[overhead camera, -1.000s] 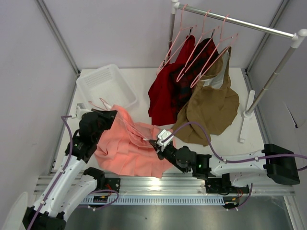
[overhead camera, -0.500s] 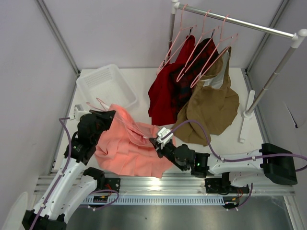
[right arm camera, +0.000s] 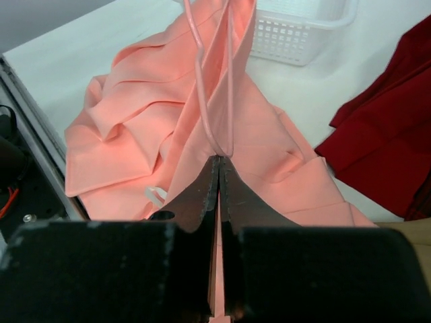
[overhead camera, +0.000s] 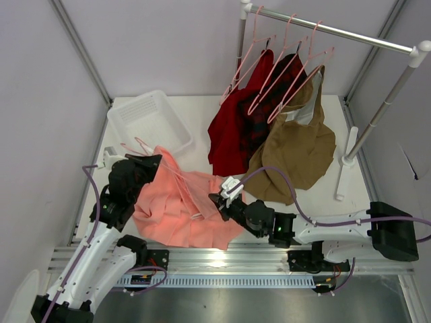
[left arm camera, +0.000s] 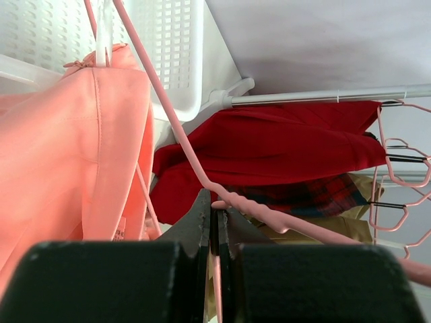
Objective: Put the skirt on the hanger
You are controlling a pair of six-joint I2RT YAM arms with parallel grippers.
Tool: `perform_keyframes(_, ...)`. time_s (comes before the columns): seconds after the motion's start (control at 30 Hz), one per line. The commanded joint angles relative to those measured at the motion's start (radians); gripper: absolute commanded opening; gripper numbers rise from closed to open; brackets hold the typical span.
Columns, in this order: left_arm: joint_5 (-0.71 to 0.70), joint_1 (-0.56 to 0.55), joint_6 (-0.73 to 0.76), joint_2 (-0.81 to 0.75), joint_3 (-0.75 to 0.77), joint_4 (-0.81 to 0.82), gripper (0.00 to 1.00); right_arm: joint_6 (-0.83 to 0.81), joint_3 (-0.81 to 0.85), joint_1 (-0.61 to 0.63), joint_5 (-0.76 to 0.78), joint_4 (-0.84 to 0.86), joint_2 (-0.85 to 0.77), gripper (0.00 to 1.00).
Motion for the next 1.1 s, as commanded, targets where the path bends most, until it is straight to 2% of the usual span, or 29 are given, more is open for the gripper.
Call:
perform_keyframes(0.0,0.004,0.003,-0.006,-0.009,-0.003,0.021,0.00,0.041,0.062,-0.014,-0.082,-0.051,-0.041,0.10)
perform_keyframes(0.1,0.012,0.011,0.007,0.008,-0.009,0.030,0.00,0.059,0.085,-0.003,-0.206,-0.178,-0.052,0.20)
perform_keyframes(0.13,0.021,0.011,0.010,0.011,-0.017,0.035,0.00,0.050,0.096,0.005,-0.228,-0.212,-0.052,0.26)
perform_keyframes(0.27,0.024,0.015,0.007,0.003,-0.041,0.044,0.00,-0.008,0.179,0.054,-0.277,-0.396,-0.023,0.34)
perform_keyframes(0.4,0.024,0.020,0.010,-0.009,-0.067,0.047,0.00,-0.082,0.344,0.071,-0.361,-0.594,0.074,0.45)
perform_keyframes(0.53,0.025,0.022,0.002,-0.024,-0.093,0.061,0.00,-0.174,0.477,0.074,-0.418,-0.725,0.203,0.51)
perform_keyframes(0.77,0.021,0.025,0.001,-0.030,-0.120,0.078,0.00,-0.304,0.760,0.054,-0.456,-0.992,0.437,0.50)
perform_keyframes(0.9,0.013,0.025,0.010,-0.037,-0.124,0.085,0.00,-0.344,0.808,0.042,-0.446,-1.042,0.487,0.50)
perform_keyframes(1.07,0.016,0.025,-0.004,-0.043,-0.146,0.102,0.00,-0.360,0.838,0.035,-0.323,-1.061,0.536,0.50)
